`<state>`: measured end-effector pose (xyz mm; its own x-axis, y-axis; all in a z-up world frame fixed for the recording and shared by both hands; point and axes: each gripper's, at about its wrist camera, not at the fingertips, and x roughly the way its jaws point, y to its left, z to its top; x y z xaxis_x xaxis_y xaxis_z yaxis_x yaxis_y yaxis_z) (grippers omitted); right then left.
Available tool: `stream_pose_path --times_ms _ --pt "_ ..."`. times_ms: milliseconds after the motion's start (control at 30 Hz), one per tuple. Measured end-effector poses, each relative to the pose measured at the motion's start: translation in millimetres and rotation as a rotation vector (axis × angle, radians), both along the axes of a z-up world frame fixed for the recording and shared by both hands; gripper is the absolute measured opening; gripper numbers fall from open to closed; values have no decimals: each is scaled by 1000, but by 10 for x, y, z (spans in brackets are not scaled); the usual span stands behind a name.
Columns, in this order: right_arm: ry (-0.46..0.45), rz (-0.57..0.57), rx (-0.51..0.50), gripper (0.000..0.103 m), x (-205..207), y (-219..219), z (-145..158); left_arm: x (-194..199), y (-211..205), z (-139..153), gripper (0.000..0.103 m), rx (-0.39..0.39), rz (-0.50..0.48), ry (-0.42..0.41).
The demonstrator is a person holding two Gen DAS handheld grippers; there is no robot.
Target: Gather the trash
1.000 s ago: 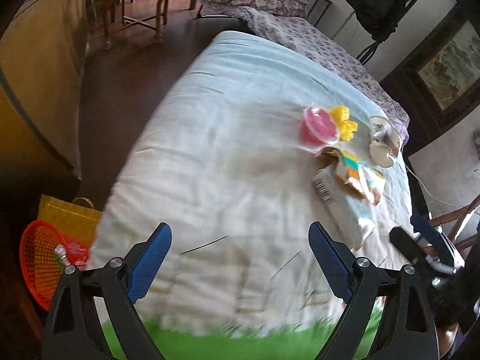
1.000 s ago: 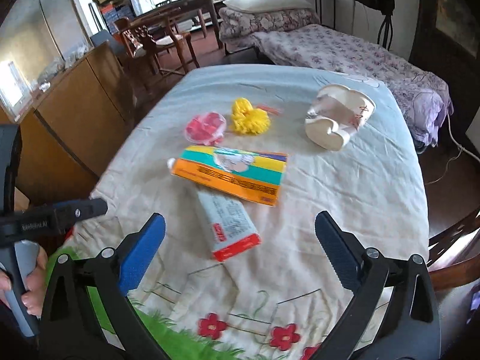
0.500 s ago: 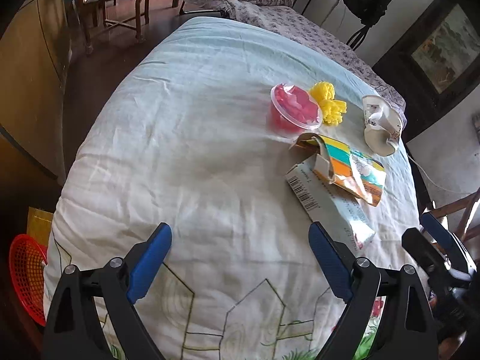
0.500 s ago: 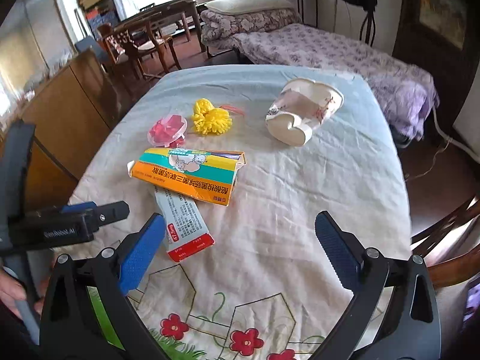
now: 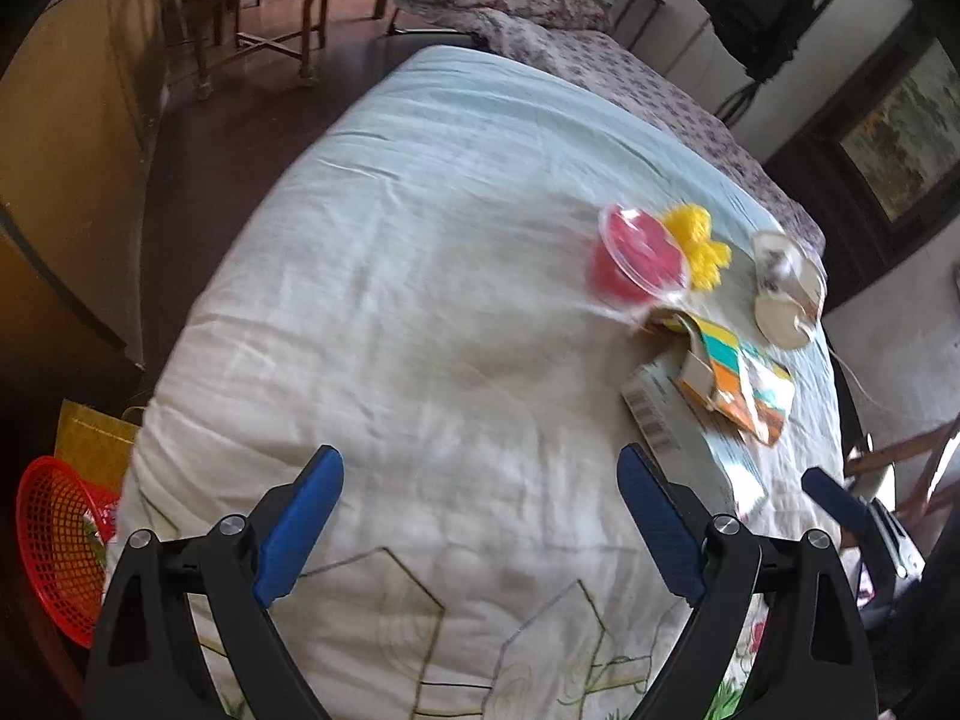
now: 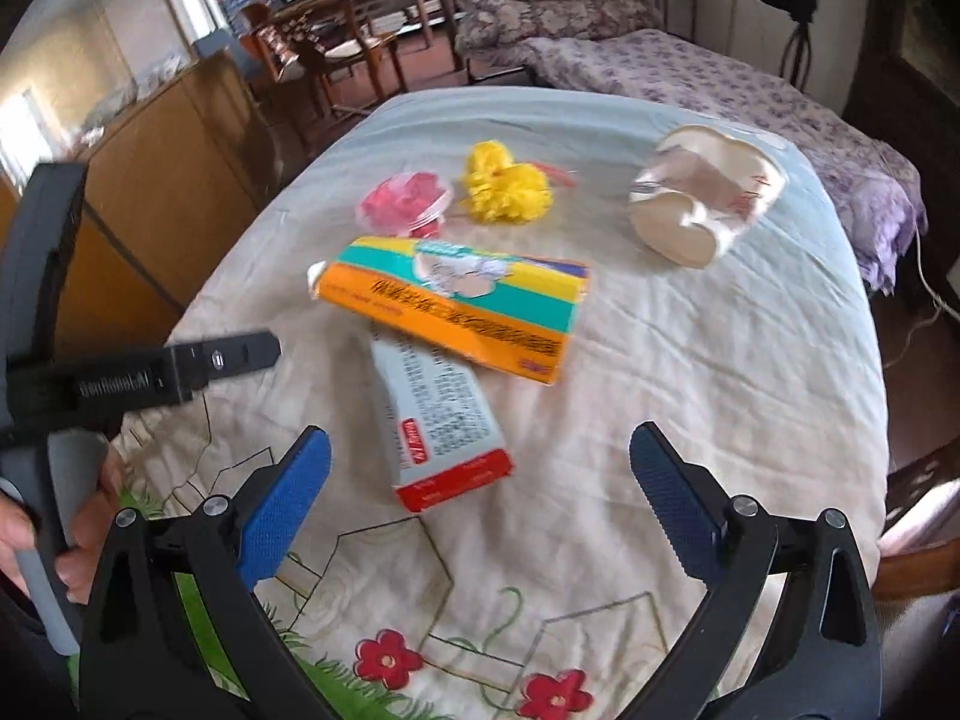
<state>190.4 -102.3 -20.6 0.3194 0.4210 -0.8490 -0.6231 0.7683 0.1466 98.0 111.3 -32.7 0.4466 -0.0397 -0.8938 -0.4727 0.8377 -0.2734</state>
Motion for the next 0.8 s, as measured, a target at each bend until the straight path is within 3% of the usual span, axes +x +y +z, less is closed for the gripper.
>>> stream_pose_path --times_ms 300,400,567,800 --pt "-52 88 -91 94 -56 377 -98 -3 67 -10 91 -5 17 8" --pt "-39 104 -102 83 -53 409 -143 13 63 -24 91 -8 22 11" --pt "-24 108 -109 52 -68 389 -122 -11 71 -19 91 13 35 12" --pt "39 85 14 46 -344 105 67 -42 169 -43 91 -1 76 17"
